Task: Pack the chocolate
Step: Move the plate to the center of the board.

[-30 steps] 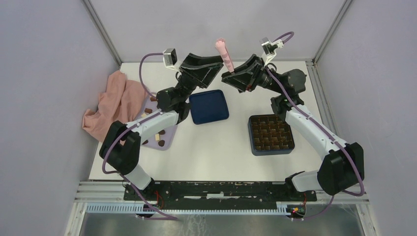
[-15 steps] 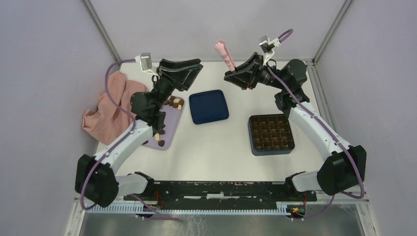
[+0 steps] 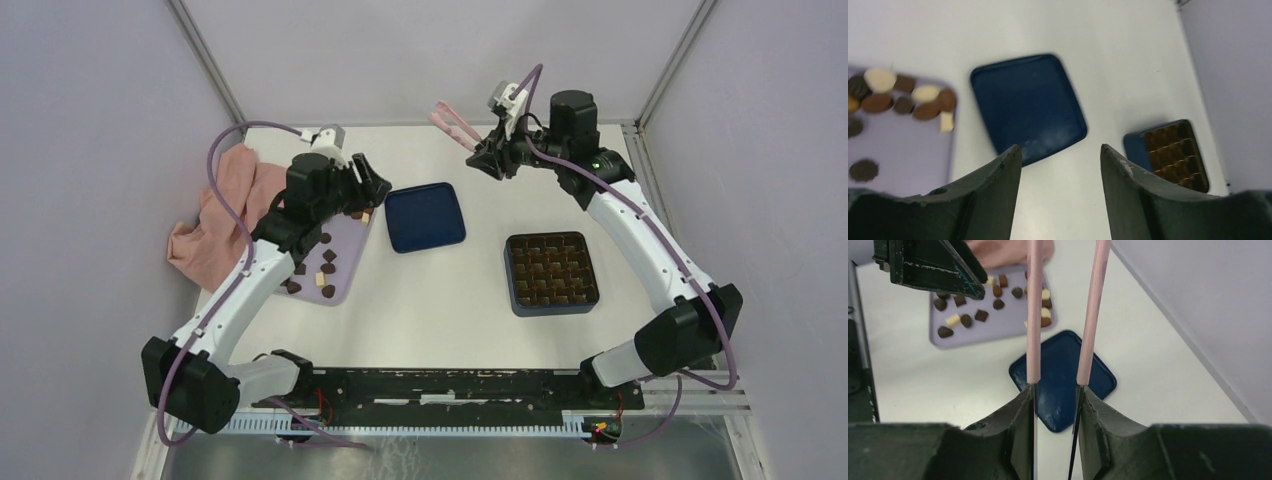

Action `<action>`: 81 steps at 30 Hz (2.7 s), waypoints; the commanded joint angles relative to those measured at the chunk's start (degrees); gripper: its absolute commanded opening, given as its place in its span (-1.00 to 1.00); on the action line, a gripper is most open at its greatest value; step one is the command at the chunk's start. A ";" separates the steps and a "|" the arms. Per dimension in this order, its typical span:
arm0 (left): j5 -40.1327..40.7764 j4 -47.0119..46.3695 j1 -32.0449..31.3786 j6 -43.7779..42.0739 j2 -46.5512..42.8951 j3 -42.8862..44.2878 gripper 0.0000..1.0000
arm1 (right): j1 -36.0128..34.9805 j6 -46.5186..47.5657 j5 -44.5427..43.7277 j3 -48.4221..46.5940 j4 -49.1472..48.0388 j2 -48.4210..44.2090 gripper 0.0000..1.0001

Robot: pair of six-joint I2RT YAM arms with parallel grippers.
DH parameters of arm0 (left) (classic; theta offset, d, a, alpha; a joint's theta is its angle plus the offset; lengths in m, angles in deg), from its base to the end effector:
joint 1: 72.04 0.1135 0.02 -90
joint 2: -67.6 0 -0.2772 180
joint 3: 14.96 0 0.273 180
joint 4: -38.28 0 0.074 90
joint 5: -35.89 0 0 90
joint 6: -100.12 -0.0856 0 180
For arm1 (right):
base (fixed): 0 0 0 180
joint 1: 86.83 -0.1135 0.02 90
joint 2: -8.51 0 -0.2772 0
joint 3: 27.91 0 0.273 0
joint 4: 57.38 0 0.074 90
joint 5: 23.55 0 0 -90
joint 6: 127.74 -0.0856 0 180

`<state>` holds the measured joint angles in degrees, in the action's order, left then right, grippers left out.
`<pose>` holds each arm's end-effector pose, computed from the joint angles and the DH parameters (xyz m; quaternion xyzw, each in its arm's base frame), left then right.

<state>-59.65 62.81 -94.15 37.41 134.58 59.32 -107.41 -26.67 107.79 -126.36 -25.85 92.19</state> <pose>0.3067 -0.1335 0.3562 -0.0077 0.8046 -0.2829 0.5220 0.3414 0.1886 0.4187 -0.4074 0.6651 0.3286 0.5327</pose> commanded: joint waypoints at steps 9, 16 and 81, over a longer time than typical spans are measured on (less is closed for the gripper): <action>5.35 18.91 5.24 -5.78 15.52 0.91 0.08 | -2.05 13.19 -8.08 -1.53 13.16 4.58 -0.26; 11.44 26.61 5.95 -11.56 29.92 7.56 -0.12 | -2.50 10.76 -6.80 2.36 11.12 4.34 -0.26; 12.21 12.43 -8.90 -10.18 4.19 -2.78 0.33 | 1.19 19.51 -11.66 8.43 17.91 3.16 -0.28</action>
<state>-57.77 76.10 -104.91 24.84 146.51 57.64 -106.21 -9.64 97.32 -117.97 -7.97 94.83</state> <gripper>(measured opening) 0.581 0.368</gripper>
